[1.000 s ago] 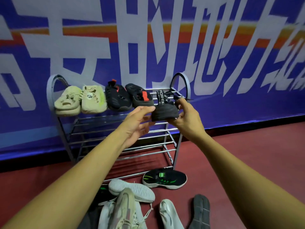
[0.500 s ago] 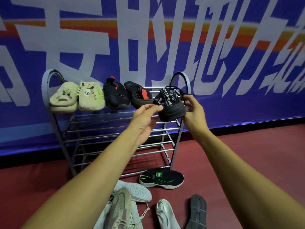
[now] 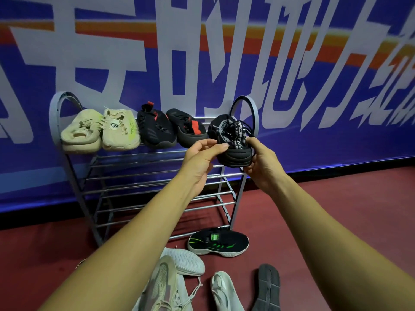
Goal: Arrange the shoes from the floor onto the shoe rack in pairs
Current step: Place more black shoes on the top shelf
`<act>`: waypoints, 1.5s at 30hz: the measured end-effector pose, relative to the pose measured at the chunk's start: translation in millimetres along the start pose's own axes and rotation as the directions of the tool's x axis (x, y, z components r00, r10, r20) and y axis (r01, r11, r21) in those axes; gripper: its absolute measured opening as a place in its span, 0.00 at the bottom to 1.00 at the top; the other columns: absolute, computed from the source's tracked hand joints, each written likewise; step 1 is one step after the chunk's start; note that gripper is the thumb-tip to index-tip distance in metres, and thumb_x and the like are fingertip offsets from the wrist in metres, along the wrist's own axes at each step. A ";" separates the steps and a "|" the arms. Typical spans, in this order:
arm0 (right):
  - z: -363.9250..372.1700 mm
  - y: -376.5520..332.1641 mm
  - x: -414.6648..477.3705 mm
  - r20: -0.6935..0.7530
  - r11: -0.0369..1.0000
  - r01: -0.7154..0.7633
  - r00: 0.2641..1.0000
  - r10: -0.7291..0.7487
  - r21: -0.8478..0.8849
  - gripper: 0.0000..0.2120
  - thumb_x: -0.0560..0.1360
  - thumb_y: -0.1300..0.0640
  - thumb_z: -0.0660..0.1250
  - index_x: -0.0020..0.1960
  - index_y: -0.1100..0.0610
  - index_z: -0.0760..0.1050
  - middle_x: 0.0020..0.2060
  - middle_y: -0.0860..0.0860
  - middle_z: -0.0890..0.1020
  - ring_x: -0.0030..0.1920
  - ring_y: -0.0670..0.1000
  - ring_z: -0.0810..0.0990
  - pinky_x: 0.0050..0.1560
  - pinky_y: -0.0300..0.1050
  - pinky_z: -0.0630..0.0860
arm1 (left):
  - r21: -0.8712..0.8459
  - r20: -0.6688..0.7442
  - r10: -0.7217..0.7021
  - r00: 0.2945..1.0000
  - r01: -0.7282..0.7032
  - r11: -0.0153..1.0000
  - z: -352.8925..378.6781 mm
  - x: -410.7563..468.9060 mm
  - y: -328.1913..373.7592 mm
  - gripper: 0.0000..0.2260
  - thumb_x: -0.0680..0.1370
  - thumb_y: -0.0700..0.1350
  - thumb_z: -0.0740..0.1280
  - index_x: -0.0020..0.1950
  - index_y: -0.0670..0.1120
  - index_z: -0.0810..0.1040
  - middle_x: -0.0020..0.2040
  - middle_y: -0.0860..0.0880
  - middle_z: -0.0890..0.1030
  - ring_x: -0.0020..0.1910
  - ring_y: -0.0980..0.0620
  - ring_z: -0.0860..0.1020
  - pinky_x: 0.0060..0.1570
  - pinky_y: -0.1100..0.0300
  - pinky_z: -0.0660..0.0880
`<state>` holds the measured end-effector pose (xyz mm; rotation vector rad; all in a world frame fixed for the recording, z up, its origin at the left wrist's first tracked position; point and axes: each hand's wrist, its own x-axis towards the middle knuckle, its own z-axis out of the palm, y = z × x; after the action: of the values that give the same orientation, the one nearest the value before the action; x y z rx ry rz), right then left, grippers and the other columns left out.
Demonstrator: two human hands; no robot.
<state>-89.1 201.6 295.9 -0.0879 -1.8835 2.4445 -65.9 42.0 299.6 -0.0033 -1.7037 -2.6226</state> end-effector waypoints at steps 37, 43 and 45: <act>6.2 17.2 78.2 -0.044 0.997 -0.069 0.997 0.067 -0.029 0.12 0.76 0.53 0.71 0.55 0.60 0.81 0.26 0.46 0.74 0.28 0.45 0.68 0.24 0.35 0.63 | -0.123 -0.239 -0.283 0.929 0.260 0.958 25.1 86.9 -29.8 0.14 0.71 0.44 0.77 0.54 0.46 0.79 0.50 0.45 0.83 0.35 0.55 0.77 0.21 0.67 0.65; 21.4 30.2 91.9 -0.076 0.999 0.013 0.997 -0.016 -0.039 0.24 0.76 0.49 0.72 0.68 0.58 0.75 0.61 0.56 0.82 0.47 0.47 0.74 0.42 0.37 0.69 | -0.087 -0.270 -0.295 0.917 0.282 0.956 9.2 89.3 -30.0 0.07 0.73 0.42 0.75 0.48 0.47 0.80 0.43 0.50 0.82 0.34 0.57 0.77 0.26 0.68 0.65; 22.7 32.6 93.6 -0.065 0.998 0.012 0.998 -0.016 -0.054 0.24 0.77 0.48 0.71 0.69 0.57 0.74 0.62 0.56 0.81 0.51 0.48 0.73 0.42 0.38 0.68 | -0.075 -0.258 -0.300 0.918 0.291 0.954 4.2 89.0 -29.4 0.07 0.73 0.43 0.75 0.48 0.47 0.80 0.43 0.51 0.82 0.35 0.58 0.77 0.29 0.67 0.65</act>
<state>-184.5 178.7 269.0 -0.1547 -1.9159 2.3521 -155.3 56.8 275.3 0.6275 -1.6777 -2.6936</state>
